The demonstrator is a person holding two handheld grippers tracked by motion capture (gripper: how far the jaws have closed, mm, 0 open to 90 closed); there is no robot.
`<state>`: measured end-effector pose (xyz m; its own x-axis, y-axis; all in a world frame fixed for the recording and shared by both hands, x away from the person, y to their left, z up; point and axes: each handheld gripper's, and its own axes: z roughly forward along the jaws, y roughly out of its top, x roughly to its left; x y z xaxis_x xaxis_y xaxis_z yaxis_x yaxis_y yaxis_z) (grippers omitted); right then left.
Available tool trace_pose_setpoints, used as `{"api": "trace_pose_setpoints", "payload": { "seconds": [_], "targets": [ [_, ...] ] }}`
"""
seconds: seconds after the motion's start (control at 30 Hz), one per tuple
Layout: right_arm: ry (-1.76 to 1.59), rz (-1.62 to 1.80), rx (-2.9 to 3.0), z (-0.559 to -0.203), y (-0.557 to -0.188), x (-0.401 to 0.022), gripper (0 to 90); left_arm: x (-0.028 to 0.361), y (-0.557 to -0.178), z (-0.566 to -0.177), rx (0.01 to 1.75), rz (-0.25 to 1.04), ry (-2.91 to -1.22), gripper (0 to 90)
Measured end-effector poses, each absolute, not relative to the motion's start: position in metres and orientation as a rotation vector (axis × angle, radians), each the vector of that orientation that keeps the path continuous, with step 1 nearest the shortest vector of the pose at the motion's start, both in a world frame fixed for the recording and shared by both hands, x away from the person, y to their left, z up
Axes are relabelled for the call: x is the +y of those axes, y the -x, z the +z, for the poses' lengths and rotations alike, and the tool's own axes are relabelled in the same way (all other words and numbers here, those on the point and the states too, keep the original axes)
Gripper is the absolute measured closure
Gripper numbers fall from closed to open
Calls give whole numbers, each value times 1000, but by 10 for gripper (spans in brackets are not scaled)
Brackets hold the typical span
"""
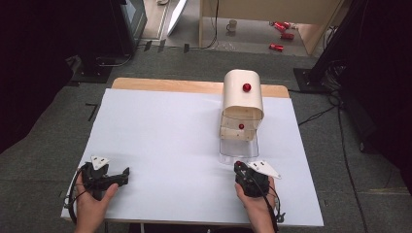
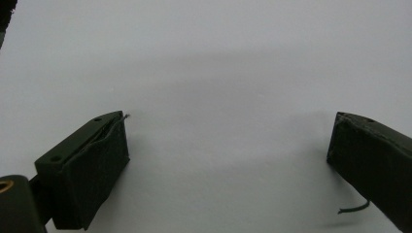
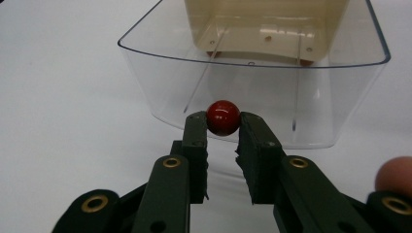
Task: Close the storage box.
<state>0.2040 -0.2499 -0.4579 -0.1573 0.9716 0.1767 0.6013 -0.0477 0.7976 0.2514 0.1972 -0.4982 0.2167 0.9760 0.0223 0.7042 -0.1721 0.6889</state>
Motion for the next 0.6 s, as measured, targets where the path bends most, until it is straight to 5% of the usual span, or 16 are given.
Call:
{"api": "trace_pose_setpoints", "payload": {
  "seconds": [0.6],
  "targets": [
    [-1656, 1080, 1764, -449, -233, -251, 751, 197, -251, -498, 1547, 643, -1947, 12]
  ]
}}
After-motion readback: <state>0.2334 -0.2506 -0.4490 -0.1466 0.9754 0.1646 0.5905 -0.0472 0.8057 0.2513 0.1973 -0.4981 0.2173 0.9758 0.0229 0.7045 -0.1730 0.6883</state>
